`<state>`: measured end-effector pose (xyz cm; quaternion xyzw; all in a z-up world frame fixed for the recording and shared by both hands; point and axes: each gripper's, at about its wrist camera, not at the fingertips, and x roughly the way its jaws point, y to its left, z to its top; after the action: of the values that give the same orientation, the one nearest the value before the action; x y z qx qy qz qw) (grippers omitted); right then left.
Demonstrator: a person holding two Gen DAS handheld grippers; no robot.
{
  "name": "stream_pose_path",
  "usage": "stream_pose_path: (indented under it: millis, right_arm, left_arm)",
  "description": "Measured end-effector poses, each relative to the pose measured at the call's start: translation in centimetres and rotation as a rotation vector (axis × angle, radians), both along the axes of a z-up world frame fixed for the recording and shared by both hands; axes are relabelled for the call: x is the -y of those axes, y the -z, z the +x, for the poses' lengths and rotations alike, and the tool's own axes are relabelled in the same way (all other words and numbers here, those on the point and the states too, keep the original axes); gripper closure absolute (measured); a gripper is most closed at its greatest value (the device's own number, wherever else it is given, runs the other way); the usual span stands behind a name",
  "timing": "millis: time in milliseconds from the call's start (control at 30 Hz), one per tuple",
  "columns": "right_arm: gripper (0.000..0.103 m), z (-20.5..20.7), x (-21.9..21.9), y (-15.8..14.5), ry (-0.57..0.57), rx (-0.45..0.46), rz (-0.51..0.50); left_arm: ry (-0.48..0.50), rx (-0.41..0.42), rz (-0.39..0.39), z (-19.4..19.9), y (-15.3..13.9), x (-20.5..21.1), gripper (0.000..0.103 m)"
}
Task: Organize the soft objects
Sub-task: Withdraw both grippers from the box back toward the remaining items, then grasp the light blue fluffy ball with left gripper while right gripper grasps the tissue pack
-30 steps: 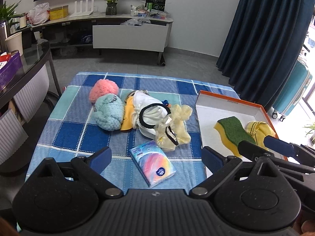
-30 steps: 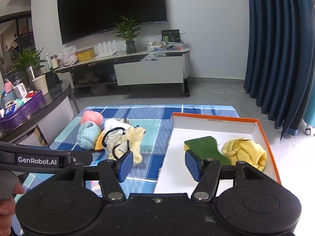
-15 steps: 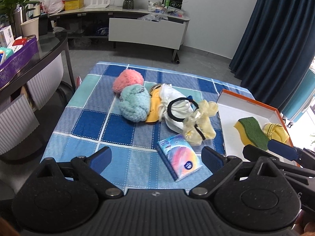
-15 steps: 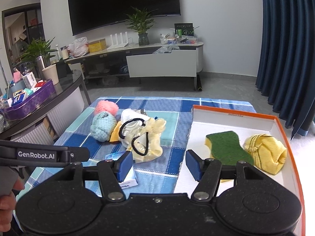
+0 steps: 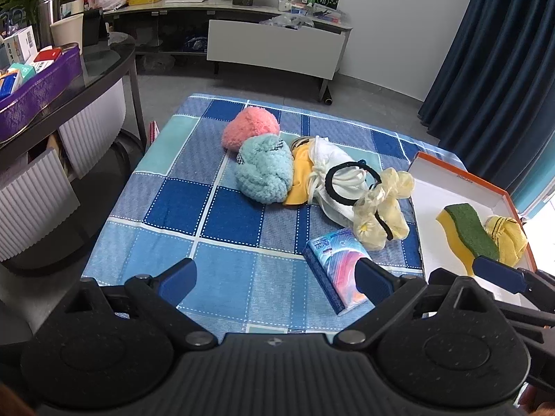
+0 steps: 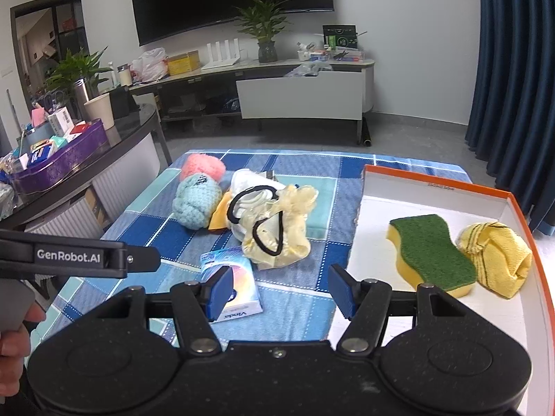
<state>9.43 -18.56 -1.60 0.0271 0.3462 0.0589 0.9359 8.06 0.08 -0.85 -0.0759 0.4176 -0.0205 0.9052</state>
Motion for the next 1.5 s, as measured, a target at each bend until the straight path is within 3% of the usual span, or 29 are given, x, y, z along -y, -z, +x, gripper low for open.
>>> stream_pose_path:
  millis: [900, 1300, 1500]
  right_arm:
    - [0.026, 2.6, -2.7, 2.2, -0.081, -0.064, 0.005]
    - [0.025, 3.6, -2.1, 3.0, -0.082, -0.078, 0.033]
    - [0.025, 3.9, -1.8, 3.6, -0.086, -0.093, 0.048]
  left_arm:
    - [-0.035, -0.03, 0.019, 3.4, 1.3, -2.1, 0.002]
    - [-0.047, 0.011, 0.019, 10.4, 2.1, -2.1, 0.0]
    - [-0.015, -0.035, 0.031, 13.8, 4.4, -1.4, 0.002]
